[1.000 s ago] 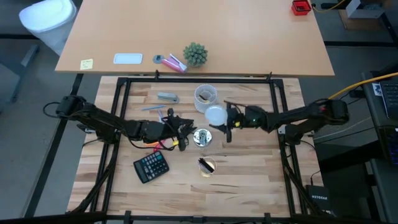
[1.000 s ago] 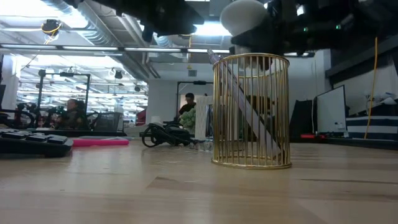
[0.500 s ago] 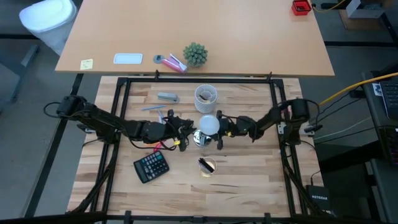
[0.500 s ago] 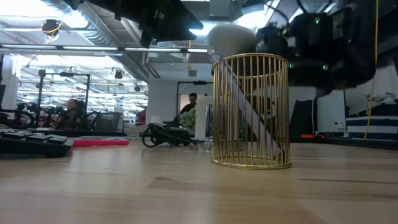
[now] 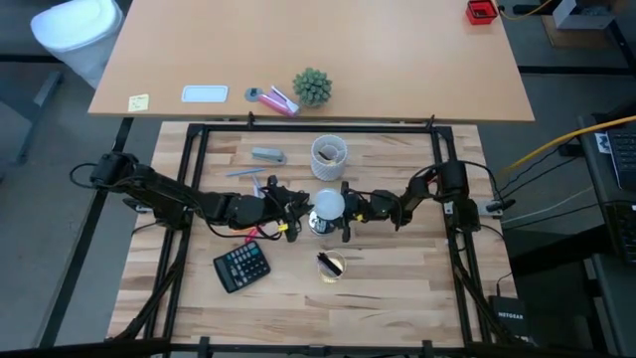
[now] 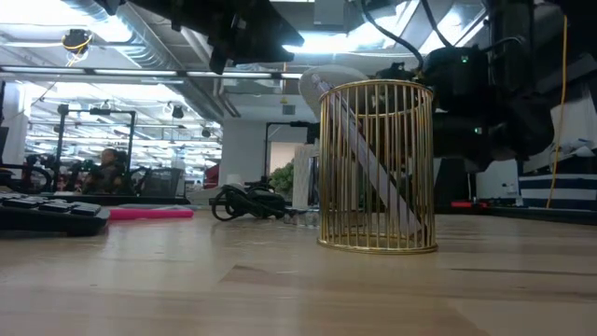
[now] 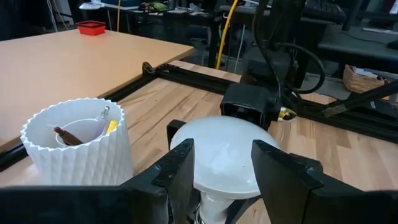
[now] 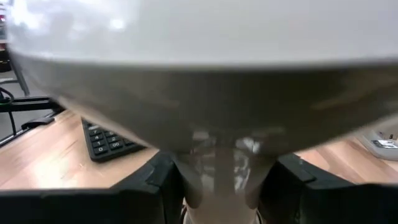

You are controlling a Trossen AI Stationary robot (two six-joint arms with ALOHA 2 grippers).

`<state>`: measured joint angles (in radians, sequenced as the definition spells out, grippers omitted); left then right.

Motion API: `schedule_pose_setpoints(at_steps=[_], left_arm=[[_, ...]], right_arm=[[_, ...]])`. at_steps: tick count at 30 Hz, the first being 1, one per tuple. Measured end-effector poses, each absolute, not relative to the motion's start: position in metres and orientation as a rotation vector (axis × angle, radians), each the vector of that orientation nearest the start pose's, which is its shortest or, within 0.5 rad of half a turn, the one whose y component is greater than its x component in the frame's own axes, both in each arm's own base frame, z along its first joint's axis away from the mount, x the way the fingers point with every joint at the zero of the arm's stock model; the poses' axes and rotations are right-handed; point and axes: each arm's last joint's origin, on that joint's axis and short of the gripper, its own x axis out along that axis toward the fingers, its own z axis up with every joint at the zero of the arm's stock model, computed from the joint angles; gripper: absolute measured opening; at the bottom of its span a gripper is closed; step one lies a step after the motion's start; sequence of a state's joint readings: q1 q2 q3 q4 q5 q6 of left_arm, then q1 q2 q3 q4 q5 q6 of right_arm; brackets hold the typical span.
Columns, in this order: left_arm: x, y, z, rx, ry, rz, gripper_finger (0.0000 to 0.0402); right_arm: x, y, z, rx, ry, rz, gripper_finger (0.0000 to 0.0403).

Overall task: Screw lightbulb
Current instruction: Insert the lightbulb into the lamp

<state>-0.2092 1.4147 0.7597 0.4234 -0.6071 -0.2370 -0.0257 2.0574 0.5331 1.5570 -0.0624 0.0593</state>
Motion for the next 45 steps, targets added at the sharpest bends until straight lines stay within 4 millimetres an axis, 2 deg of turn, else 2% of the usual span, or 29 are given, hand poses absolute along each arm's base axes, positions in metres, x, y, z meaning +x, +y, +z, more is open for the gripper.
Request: schedule_pose_setpoints(at_steps=[8,16,28,45], left_arm=[[0.300,-0.047,0.238,-0.167,0.151,0.398,0.0153],[0.313,-0.045,0.243,-0.100,0.023,0.372,0.0153],[0.348,-0.027,0.217,-0.098,0.080,0.383,0.0153],[0.349,-0.026,0.210,-0.128,0.122,0.393,0.0153]], right_arm=[[0.311,-0.006,0.096,0.058,-0.029,0.037,0.0161],[0.311,-0.006,0.095,0.058,-0.025,0.037,0.0161],[0.313,-0.006,0.095,0.057,-0.023,0.037,0.0161],[0.313,-0.006,0.095,0.059,-0.020,0.038,0.0161]])
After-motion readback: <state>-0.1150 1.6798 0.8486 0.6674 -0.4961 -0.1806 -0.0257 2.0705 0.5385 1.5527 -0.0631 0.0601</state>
